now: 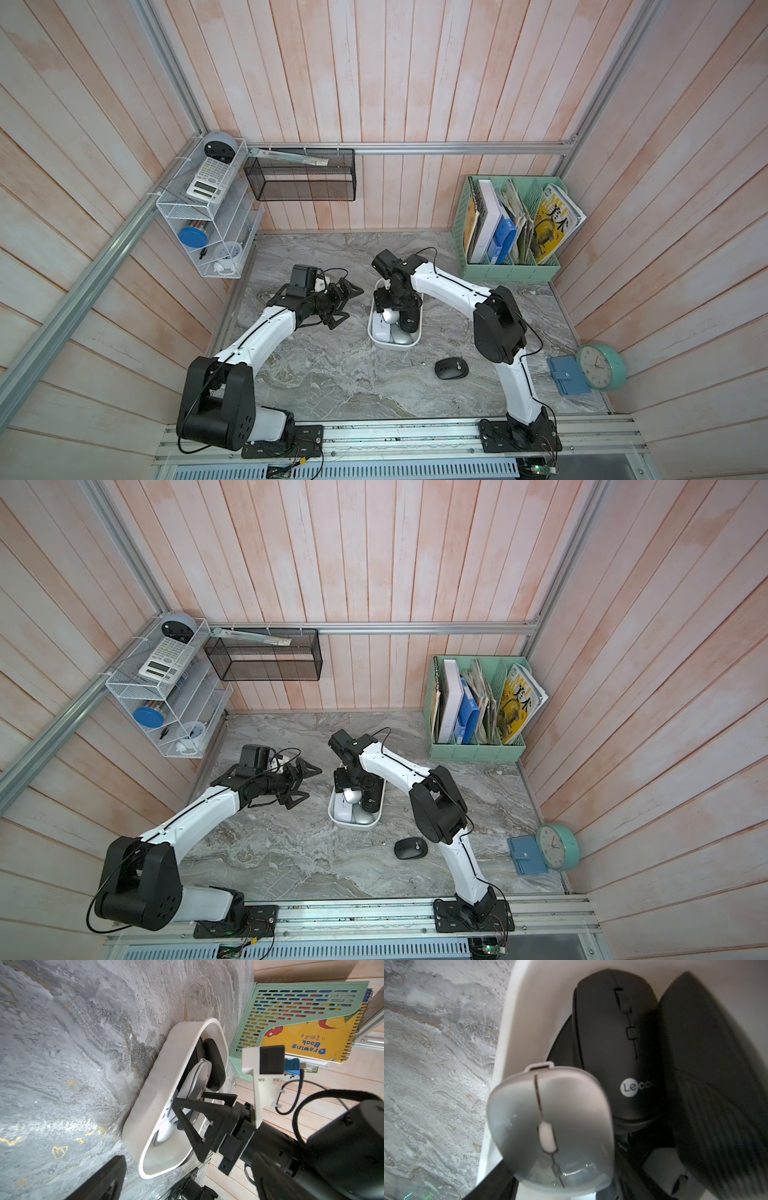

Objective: Put the mouse in the storage box
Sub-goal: Place the mouse in the storage box.

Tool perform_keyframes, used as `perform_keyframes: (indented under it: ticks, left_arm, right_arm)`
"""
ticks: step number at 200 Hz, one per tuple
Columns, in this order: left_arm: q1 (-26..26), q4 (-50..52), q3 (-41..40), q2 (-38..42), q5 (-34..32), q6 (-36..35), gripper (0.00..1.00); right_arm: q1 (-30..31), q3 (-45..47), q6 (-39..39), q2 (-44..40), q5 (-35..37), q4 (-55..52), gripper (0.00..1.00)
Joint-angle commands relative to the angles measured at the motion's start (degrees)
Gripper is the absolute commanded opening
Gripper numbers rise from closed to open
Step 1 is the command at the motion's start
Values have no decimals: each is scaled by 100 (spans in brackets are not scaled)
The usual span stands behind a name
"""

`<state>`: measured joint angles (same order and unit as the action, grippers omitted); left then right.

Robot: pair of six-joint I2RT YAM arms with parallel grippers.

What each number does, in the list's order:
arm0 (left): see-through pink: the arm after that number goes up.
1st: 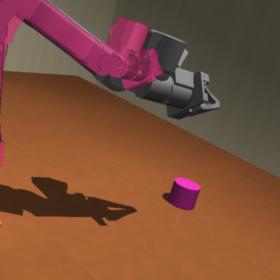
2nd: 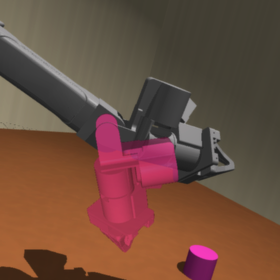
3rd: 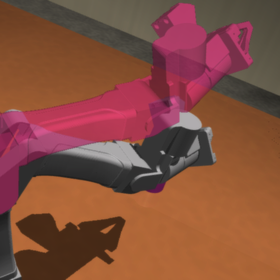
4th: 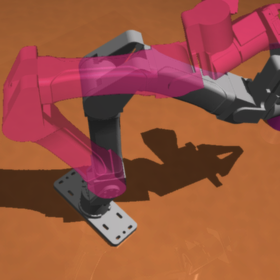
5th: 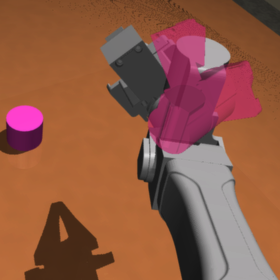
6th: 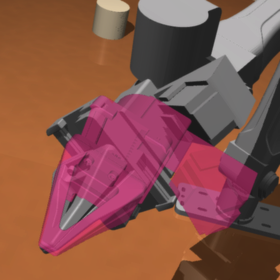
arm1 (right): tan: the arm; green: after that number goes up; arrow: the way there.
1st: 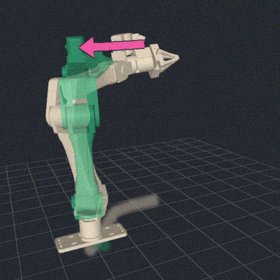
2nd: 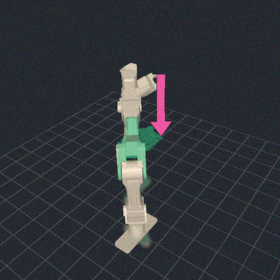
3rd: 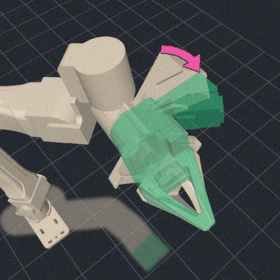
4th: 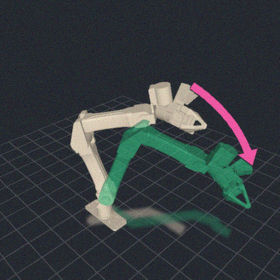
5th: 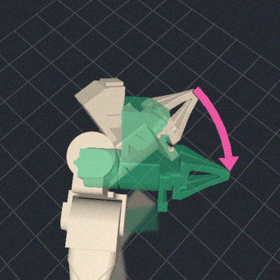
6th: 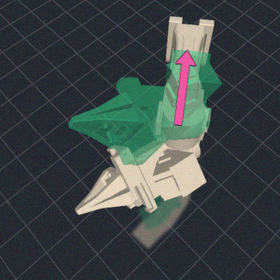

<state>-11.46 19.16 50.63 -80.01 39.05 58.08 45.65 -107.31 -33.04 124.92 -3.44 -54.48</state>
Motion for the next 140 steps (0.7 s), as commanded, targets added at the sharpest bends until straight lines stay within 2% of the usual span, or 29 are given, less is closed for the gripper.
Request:
perform_keyframes:
  ticks: [1, 22, 52, 92, 140]
  left_arm:
    - [13, 34, -75, 142, 95, -113, 100]
    - [13, 36, -79, 176, 80, -105, 100]
    - [11, 44, -93, 230, 72, -82, 100]
    - [0, -30, -182, 308, 59, -8, 100]
    - [-33, -63, -181, 324, 76, 10, 100]
  right_arm:
    - [113, 61, -80, -261, 133, -102, 72]
    - [153, 236, -104, -354, 128, -40, 67]
    - [194, 534, -148, -426, 44, -57, 65]
    - [282, 1071, -247, -852, 320, 60, 67]
    - [382, 900, -113, -1233, 423, -97, 72]
